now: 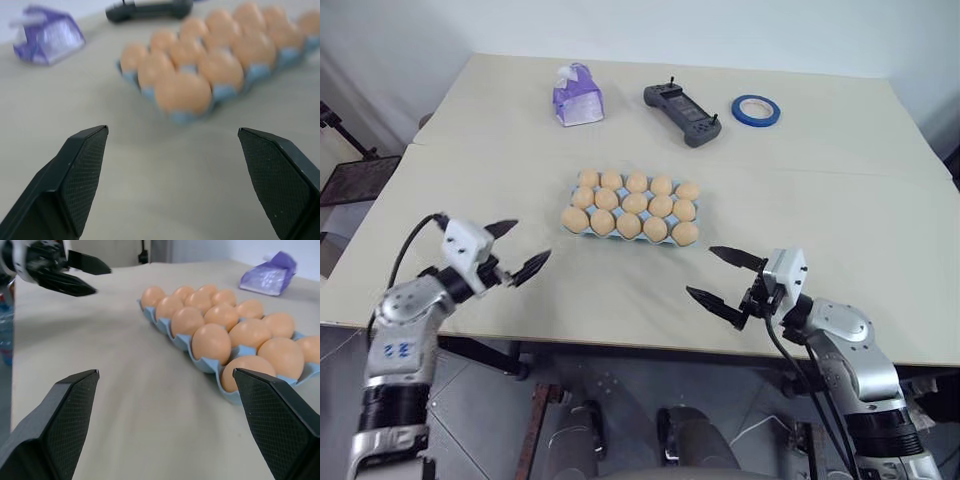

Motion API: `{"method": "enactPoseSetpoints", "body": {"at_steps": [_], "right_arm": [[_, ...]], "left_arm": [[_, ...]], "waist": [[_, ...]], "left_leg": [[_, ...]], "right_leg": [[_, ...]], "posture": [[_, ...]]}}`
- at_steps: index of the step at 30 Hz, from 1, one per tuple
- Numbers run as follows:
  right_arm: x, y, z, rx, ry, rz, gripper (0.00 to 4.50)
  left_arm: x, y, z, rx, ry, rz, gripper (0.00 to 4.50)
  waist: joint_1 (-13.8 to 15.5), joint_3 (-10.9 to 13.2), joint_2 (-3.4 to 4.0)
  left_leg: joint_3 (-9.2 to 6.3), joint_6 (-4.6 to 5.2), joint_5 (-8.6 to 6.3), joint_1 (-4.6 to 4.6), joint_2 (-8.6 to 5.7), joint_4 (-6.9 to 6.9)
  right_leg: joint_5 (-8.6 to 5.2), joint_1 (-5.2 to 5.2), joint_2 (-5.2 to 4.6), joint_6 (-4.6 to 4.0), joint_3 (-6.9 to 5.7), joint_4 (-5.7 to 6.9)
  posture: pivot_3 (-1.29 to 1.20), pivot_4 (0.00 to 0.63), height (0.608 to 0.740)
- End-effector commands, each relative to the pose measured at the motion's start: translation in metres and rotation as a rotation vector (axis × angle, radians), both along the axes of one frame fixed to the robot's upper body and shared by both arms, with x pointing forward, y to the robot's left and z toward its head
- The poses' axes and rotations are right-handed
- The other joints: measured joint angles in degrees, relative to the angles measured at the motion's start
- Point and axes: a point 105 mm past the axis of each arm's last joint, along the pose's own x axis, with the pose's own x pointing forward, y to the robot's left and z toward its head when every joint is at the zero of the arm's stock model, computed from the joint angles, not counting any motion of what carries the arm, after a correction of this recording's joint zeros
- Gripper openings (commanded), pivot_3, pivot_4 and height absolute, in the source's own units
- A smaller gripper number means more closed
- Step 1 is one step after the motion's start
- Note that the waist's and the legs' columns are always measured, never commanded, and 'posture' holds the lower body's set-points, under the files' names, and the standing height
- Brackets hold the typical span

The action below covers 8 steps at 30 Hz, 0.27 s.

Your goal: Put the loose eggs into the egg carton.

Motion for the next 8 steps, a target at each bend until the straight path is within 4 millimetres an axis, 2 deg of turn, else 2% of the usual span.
{"method": "enactPoseSetpoints", "body": {"at_steps": [1,4,8], "right_arm": [[0.002,-0.009,0.007,0.0,-0.026,0.0,4.5],[0.006,-0.012,0.008,0.0,-0.033,-0.003,4.5],[0.01,-0.015,0.008,-0.001,-0.037,-0.011,4.5]], "left_arm": [[-0.017,-0.005,0.011,0.028,-0.009,-0.097,4.43],[-0.021,-0.009,0.005,0.049,0.012,-0.118,4.43],[-0.016,-0.018,0.008,0.04,-0.026,-0.105,4.43]], "waist": [[0.15,0.0,0.0],[0.09,0.0,0.0],[-0.03,-0.01,0.01]], "left_leg": [[0.0,-0.01,0.0,0.0,0.0,-0.02],[0.04,-0.02,0.0,-0.02,-0.04,-0.11],[0.05,-0.02,-0.01,-0.04,-0.04,-0.25]], "right_leg": [[-0.01,0.01,-0.05,-0.02,-0.05,-0.03],[-0.1,0.0,-0.17,-0.18,-0.03,-0.12],[-0.09,-0.01,-0.17,-0.17,-0.04,-0.28]], "posture": [[0.0,0.15,0.74],[0.0,0.15,0.74],[0.0,0.15,0.74]]}}
